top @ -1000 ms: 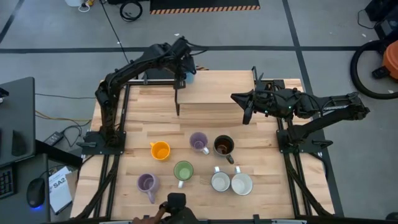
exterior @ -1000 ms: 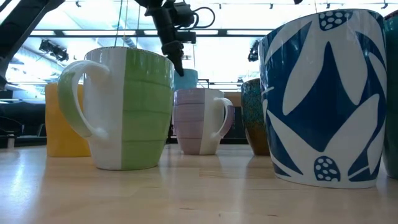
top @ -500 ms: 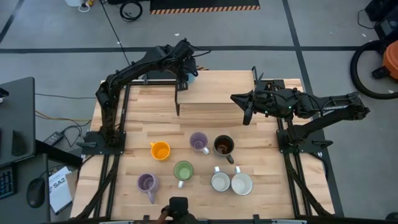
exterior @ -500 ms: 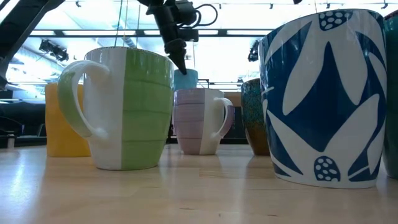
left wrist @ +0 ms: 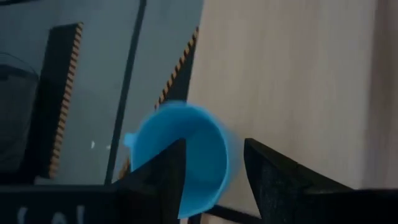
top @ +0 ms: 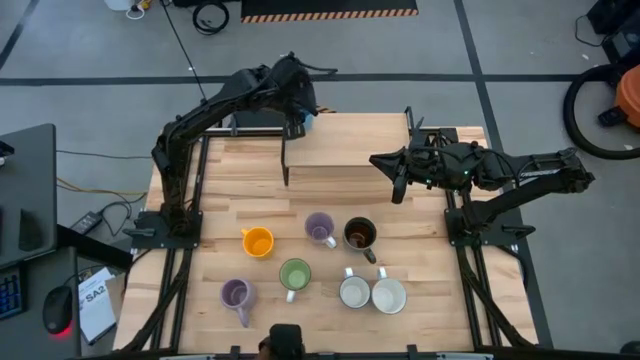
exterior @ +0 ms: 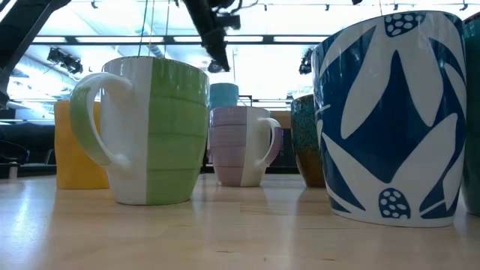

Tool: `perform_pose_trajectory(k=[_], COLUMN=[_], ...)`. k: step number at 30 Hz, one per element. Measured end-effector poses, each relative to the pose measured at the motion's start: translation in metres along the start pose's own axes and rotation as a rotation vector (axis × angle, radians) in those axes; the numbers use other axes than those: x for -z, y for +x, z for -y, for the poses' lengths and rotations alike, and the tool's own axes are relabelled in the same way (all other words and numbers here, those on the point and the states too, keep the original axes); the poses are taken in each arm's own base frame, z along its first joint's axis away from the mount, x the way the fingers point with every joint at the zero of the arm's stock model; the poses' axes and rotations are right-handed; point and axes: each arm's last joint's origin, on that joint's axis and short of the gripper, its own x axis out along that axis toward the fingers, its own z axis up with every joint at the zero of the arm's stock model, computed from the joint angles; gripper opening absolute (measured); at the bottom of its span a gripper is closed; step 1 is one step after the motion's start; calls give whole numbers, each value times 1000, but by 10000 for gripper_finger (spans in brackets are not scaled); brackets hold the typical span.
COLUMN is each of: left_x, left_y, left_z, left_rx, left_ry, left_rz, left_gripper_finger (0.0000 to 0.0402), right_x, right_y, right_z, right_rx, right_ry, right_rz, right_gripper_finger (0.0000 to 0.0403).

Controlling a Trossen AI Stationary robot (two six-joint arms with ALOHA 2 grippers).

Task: Place coffee mugs
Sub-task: Put the top violet mug on the shelf

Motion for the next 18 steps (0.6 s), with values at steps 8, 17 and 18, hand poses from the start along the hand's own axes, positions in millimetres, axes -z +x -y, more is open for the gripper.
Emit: perform_pose_trajectory(k=[8,17,18], left_x=[-6,-12,-14], left_y=[-32,-51,-53], left_z=[25,92,100], left_rx=[375,641,652], left_ry=[-253,-147,-146], left_rz=[19,-134,-137], left_gripper_finger=[169,163,161], right_x=[1,1,1], right_y=[0,-1,-1], right_z=[0,1,1], right_rx=[-37,-11,-8], right_ry=[16,8,4], right_rz=[-23,-18,-19], right_gripper_finger=[38,38,38])
